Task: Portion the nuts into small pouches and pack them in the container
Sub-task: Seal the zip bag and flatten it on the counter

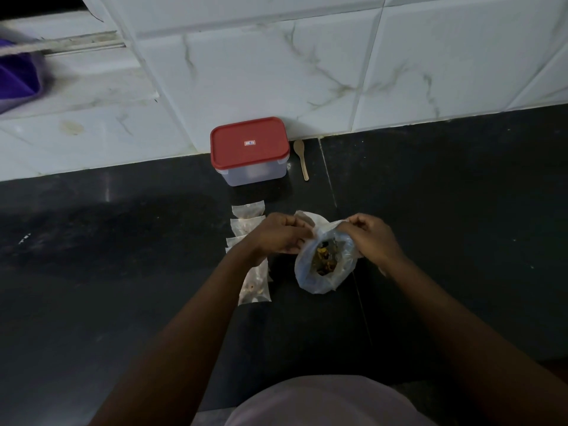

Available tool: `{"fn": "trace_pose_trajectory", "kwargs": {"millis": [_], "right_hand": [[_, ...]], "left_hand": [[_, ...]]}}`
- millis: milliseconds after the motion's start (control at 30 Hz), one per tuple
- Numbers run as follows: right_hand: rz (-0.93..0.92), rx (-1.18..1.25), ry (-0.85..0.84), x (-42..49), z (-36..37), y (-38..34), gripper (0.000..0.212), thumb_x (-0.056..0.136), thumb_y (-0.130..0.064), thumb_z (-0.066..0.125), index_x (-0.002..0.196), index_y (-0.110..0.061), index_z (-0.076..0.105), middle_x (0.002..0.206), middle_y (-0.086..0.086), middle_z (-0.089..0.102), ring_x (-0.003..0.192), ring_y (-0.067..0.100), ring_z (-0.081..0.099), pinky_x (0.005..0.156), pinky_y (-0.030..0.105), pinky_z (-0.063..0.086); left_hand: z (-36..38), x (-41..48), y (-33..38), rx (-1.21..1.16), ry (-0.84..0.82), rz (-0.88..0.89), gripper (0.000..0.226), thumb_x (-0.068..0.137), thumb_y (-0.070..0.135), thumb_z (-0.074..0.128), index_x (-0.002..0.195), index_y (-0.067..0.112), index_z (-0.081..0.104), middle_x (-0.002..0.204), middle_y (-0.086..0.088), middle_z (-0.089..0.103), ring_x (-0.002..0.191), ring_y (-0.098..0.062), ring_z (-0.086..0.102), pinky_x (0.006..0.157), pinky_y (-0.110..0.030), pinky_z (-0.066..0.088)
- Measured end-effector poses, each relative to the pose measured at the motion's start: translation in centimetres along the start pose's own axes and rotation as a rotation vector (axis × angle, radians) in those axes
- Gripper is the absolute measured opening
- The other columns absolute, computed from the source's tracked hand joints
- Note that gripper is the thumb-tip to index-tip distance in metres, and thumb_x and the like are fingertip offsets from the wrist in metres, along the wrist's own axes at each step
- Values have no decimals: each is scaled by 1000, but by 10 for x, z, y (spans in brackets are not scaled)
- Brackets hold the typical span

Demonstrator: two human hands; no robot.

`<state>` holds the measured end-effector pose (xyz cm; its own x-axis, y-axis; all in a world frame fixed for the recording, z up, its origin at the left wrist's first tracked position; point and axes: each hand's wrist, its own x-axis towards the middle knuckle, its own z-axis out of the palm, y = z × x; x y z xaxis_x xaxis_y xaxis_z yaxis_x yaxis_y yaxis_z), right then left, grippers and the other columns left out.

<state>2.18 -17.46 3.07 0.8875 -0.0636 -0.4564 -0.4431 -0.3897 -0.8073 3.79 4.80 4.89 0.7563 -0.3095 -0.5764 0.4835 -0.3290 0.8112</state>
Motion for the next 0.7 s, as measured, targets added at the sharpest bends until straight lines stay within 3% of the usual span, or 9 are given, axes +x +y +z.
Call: {"fn": "trace_pose_trajectory", "kwargs": {"millis": [100,167,267,400,467,533,700], "right_hand": [[139,176,-150,-3,-4,0,22,96,-36,63,108,-20,72,109,8,73,99,24,71,79,43,61],[192,313,-275,-5,-9,3,28,98,-36,59,118,-20,70,115,12,72,106,29,70,88,49,59],[234,442,-412,-7,-15,10,43,88,-42,62,125,-19,67,106,12,73,102,30,70,97,54,54],[231,558,-504,-5,-21,22,52,83,-36,68,126,-7,65,113,16,69,106,30,66,103,51,48],[245,582,-508,-2,-24,27,57,80,-30,70,131,-6,64,127,18,67,119,33,63,109,51,44],[239,545,-518,-1,-25,28,48,86,-20,71,133,-11,64,133,16,67,127,33,61,112,53,45],[152,388,-435,-3,-21,24,36,87,-6,71,123,-12,70,118,13,74,111,28,71,95,46,58]], "left_hand": [[-1,-4,2,-74,-85,14,13,91,14,73,104,14,74,107,-3,75,94,-12,72,76,-24,58],[-1,-7,2,-149,-154,31,20,89,12,74,109,13,72,108,-1,75,101,-14,72,79,-26,58],[-1,-4,-4,-196,-131,41,21,90,7,72,110,12,70,109,-2,76,102,-16,73,80,-28,59],[-2,2,-12,-134,95,13,17,90,8,73,105,13,67,109,-8,74,98,-19,74,76,-32,61],[-3,5,-17,24,248,25,15,88,11,76,99,15,66,101,-8,74,95,-21,74,79,-35,63],[-2,7,-23,231,401,90,13,87,14,78,91,17,66,89,-5,73,86,-19,73,76,-34,63],[3,9,-30,550,645,307,14,81,-1,64,81,13,62,75,-1,62,68,-18,61,64,-44,58]]}}
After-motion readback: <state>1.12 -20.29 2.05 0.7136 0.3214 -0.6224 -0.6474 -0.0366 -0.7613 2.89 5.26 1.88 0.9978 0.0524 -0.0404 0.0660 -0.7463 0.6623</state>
